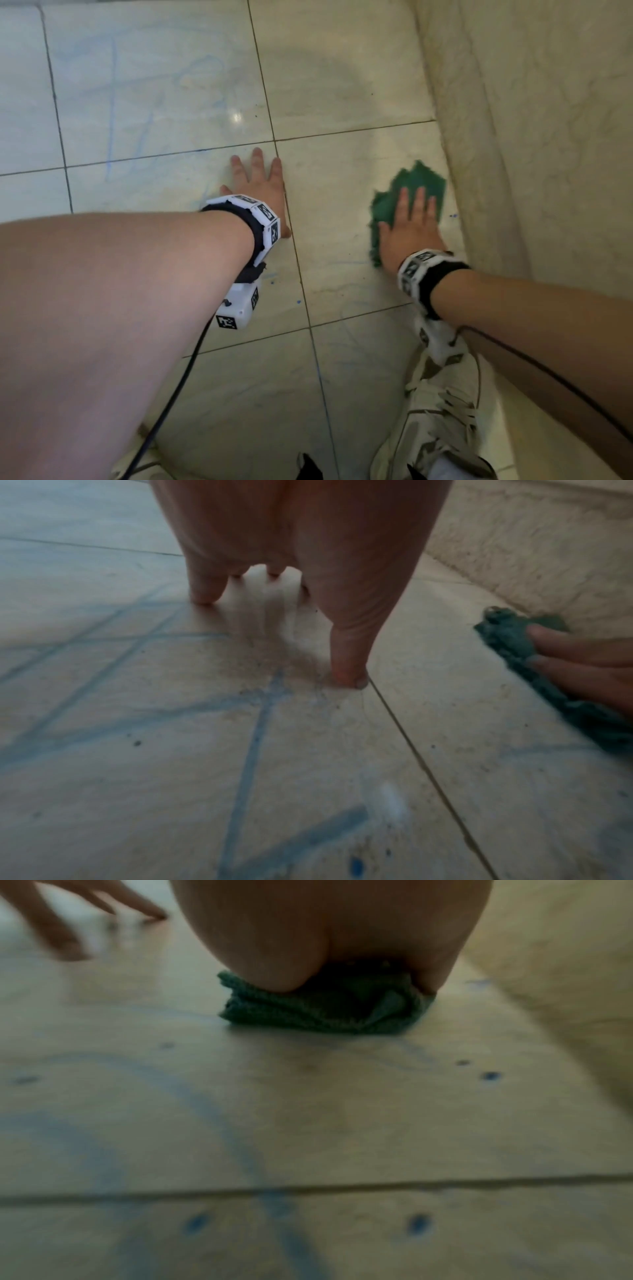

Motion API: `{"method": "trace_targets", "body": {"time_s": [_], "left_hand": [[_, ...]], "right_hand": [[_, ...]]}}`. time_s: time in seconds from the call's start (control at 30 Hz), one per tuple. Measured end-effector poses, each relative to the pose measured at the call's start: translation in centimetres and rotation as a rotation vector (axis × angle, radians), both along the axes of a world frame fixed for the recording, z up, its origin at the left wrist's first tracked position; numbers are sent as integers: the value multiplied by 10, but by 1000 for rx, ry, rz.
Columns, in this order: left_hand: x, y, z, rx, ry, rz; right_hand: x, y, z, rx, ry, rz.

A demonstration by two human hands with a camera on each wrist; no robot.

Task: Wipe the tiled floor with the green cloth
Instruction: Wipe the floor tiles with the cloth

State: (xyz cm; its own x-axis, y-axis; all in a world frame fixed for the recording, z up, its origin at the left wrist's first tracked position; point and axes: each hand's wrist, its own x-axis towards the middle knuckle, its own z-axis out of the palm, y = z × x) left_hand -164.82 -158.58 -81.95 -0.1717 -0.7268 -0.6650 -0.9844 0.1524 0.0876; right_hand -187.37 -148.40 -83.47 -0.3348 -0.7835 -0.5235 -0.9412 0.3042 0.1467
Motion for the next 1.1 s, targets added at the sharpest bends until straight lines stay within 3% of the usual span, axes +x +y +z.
{"method": "trace_targets", "body": {"time_s": [0.07,0.17,0.23,0.37,0.5,0.67,0.83,1.1], "left_hand": [[0,2,0,-9,5,-6],[-7,12,-2,-4,3,-79],[-10,18,-3,-14,3,-110],[-10,19,-3,-21,26,-91],[-10,19,-2,-14,35,-84],[-9,19,-3,-21,25,-96],[-10,17,-3,-5,23,-100],[-10,16,-4,11,28,-101]], "right_hand": [[-20,-2,2,-14,-21,-192],[-1,4,1,-85,-44,-348],[32,14,0,-44,-54,-232],[95,29,1,4,-184,191],[86,16,1,1,-182,287],[19,-32,0,-28,-85,106],[-28,3,4,21,-25,-171],[1,53,10,112,-9,-271]]}}
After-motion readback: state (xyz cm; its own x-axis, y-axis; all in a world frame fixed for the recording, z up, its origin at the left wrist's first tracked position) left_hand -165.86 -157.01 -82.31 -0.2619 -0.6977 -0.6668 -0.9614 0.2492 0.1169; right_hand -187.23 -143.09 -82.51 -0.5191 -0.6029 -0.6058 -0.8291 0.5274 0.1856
